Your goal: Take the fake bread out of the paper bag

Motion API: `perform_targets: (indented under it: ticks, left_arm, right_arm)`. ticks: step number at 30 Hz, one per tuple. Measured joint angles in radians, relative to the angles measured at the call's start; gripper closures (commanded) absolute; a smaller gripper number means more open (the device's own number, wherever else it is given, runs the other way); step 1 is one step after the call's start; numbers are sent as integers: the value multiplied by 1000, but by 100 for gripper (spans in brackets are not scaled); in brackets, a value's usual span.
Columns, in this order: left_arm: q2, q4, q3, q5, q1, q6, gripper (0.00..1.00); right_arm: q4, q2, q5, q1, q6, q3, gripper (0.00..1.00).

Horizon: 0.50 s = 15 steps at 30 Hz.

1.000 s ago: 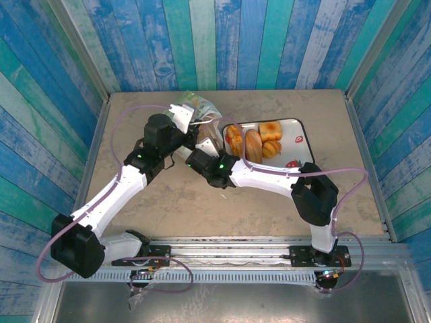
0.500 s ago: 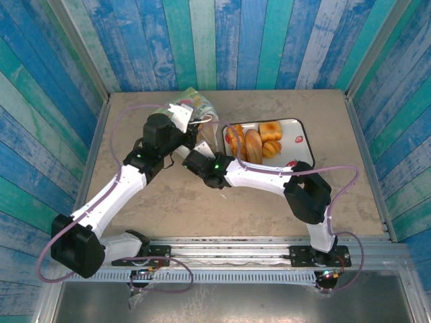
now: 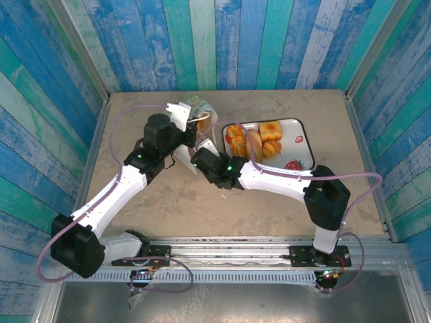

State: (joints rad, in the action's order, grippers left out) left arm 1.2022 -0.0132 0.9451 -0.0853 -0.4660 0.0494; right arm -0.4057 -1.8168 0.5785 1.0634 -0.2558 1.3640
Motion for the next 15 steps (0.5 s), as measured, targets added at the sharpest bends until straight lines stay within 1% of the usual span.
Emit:
perform_targets:
  ticks: [7, 15]
  left_arm:
    - [0, -16, -4, 61, -1, 30, 100]
    - [15, -15, -4, 126, -6, 39, 100]
  right_arm:
    - [10, 40, -89, -2, -21, -24, 85]
    - [21, 103, -234, -18, -115, -83, 84]
